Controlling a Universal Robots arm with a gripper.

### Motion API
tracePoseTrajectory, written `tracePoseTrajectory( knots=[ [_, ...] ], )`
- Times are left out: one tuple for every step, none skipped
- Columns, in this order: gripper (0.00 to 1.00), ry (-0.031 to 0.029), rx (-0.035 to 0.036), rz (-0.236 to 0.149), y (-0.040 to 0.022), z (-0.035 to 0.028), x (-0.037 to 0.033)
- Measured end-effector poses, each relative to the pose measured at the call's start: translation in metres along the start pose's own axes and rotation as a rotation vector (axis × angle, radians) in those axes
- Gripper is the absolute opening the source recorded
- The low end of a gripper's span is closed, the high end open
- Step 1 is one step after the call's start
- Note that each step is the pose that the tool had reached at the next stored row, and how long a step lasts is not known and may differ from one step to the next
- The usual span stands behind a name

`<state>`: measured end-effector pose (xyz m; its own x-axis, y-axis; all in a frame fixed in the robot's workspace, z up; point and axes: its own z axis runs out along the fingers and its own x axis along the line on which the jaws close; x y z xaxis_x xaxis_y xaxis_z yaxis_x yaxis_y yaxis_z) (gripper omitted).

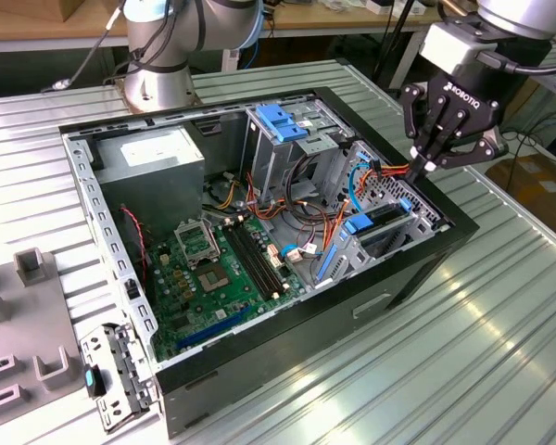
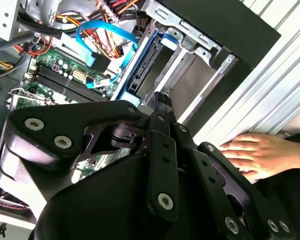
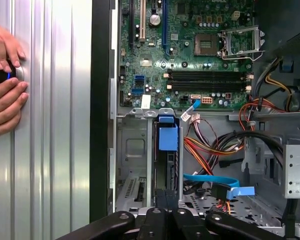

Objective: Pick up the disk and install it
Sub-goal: 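Insert the first disk wire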

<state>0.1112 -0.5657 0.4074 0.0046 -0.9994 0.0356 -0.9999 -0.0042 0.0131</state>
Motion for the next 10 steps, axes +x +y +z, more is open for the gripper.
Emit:
tracePoseTrajectory(
  knots=[
    [0.11,0.0000,0.0000,0.000,-0.0019,0.0000,0.0000],
    [0.11,0.0000,0.0000,0.000,-0.0033,0.0000,0.0000],
    [0.11,0.0000,0.0000,0.000,-0.0044,0.0000,0.0000],
    [0.11,0.0001,0.0000,0.000,-0.0056,-0.0001,0.0000],
    [0.11,0.0000,0.0000,0.000,-0.0068,0.0000,0.0000],
    [0.11,0.0001,0.0000,0.000,-0.0092,0.0000,0.0000],
    [0.11,0.0000,0.0000,0.000,-0.0101,0.0000,0.0000],
    [0.11,0.0000,0.0000,-0.001,-0.0108,0.0001,0.0000],
    [0.11,0.0000,0.0001,-0.005,-0.0113,0.0001,0.0000],
    [0.11,0.0001,0.0003,-0.011,-0.0114,0.0001,0.0000]
  ],
)
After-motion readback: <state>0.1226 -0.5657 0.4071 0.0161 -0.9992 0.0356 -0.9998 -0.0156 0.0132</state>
